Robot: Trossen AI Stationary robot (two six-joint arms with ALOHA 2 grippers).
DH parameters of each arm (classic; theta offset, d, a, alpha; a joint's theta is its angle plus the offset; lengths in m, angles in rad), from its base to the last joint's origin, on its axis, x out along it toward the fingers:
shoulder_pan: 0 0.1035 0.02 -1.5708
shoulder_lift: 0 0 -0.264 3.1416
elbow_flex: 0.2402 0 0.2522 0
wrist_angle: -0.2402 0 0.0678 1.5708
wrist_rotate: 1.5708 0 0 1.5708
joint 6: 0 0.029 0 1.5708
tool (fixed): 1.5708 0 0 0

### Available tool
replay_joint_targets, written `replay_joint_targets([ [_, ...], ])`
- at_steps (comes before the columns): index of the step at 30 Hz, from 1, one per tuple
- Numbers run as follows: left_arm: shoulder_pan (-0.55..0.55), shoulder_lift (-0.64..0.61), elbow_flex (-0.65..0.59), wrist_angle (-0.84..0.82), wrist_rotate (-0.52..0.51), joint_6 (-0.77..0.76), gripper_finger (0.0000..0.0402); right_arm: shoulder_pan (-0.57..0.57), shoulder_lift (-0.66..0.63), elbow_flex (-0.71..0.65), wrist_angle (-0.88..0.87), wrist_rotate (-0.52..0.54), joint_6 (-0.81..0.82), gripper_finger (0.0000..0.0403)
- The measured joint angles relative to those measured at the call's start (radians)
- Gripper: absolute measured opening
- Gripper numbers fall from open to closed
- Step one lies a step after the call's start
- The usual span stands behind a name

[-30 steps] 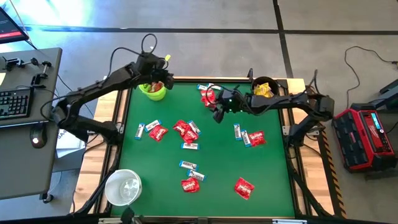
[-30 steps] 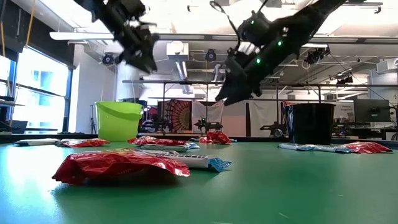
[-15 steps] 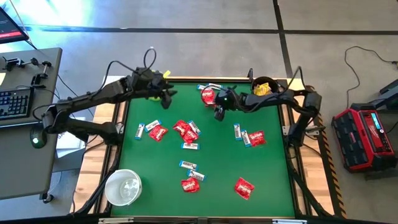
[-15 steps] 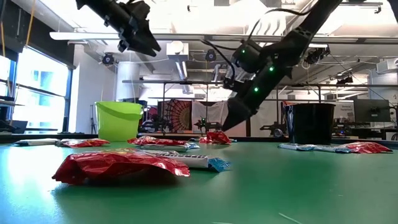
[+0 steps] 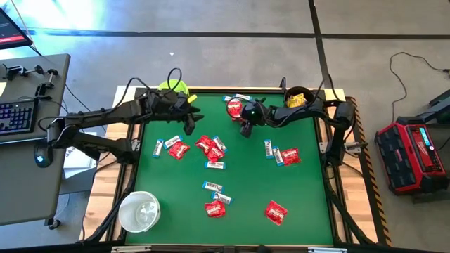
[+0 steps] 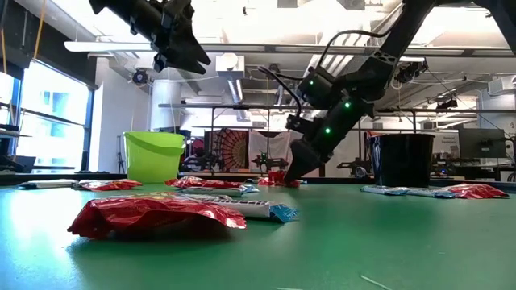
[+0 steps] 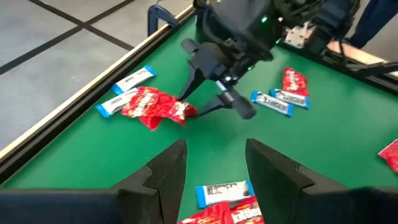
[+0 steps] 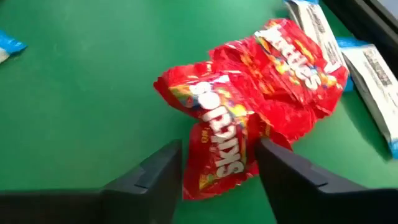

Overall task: Sort candy by brand, put in halloween buckets
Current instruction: Put the red candy into the green bucket

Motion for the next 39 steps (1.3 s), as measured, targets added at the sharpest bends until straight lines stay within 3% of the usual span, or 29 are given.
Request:
replay_joint_targets([
  [9, -0.044, 0.000, 0.000, -0.002, 0.002, -0.011, 0.0159, 0.006, -0.005, 0.000, -0.003, 0.018, 0.079, 0.0066],
  [15, -0.076, 0.000, 0.000, -0.002, 0.004, 0.047, 0.0159, 0.032, -0.053, 0.000, -0.006, -0.029, 0.152, 0.0014],
  [25, -0.161, 0.000, 0.000, 0.021, -0.044, 0.363, 0.0159, 0.134, -0.206, 0.000, 0.036, -0.266, 0.334, 0.0008],
  [29, -0.200, 0.007, 0.000, 0.083, -0.020, 0.465, 0.0159, 0.190, -0.241, 0.000, 0.052, -0.273, 0.374, 0.0009],
  [39, -0.249, 0.175, 0.071, 0.031, 0.032, 0.491, 0.0164, 0.286, -0.266, 0.000, 0.125, -0.270, 0.369, 0.0009],
])
